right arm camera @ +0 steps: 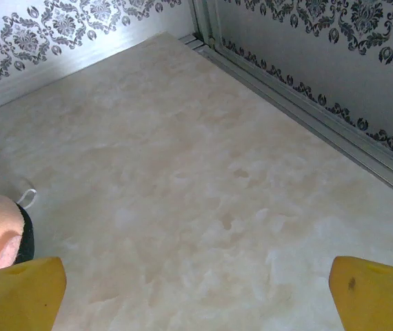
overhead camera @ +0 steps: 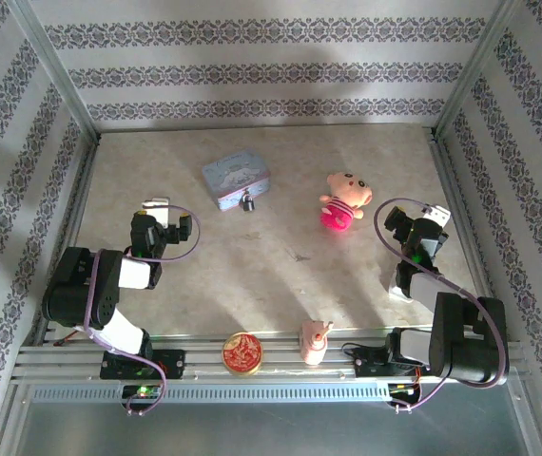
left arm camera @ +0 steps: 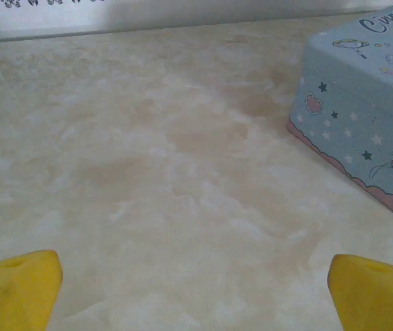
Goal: Unlock a padlock with a key
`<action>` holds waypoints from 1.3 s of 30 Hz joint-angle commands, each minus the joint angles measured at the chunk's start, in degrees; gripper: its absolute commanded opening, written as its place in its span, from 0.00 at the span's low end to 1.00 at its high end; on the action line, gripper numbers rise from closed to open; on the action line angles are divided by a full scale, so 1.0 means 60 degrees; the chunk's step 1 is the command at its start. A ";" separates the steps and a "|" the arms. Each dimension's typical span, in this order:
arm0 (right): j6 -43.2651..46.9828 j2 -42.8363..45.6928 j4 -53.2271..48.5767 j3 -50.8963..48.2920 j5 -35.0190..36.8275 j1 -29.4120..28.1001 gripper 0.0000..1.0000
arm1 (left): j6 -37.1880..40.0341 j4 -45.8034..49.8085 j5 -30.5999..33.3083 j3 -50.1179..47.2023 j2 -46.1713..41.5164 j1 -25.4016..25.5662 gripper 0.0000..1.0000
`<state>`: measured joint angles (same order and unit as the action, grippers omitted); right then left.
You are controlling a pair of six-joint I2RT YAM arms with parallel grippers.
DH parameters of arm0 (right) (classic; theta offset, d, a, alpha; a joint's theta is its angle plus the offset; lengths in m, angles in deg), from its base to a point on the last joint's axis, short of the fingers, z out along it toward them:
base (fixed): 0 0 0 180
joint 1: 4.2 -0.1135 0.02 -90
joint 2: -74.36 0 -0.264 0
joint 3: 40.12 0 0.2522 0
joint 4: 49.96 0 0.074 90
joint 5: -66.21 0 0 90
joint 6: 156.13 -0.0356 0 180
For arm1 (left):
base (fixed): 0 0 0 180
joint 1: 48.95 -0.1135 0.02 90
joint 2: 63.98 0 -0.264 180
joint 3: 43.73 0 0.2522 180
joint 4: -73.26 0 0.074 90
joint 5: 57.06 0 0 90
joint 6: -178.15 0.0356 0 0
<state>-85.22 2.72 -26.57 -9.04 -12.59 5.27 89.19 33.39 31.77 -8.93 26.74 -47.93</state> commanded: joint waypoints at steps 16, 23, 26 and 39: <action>0.0000 -0.0043 0.0082 0.0071 0.0184 -0.0125 0.98 | -0.0027 -0.0731 0.0140 -0.0098 0.0100 -0.0092 0.99; -0.0022 -0.0029 0.0035 0.0087 0.0169 -0.0129 0.98 | -0.0040 -0.0199 0.0122 0.0170 0.0093 -0.0096 0.99; -0.0026 -0.0028 0.0013 0.0086 0.0168 -0.0129 0.98 | -0.0042 -0.0204 0.0122 0.0171 0.0097 -0.0096 0.99; 0.0025 0.0043 -0.0235 0.0167 0.0107 -0.0138 0.98 | -0.0056 -0.0155 0.0080 0.0199 0.0101 -0.0098 0.99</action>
<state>-85.24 2.68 -27.51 -9.02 -12.61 5.27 89.17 31.51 32.14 -8.91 26.74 -47.93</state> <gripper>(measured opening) 0.982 0.992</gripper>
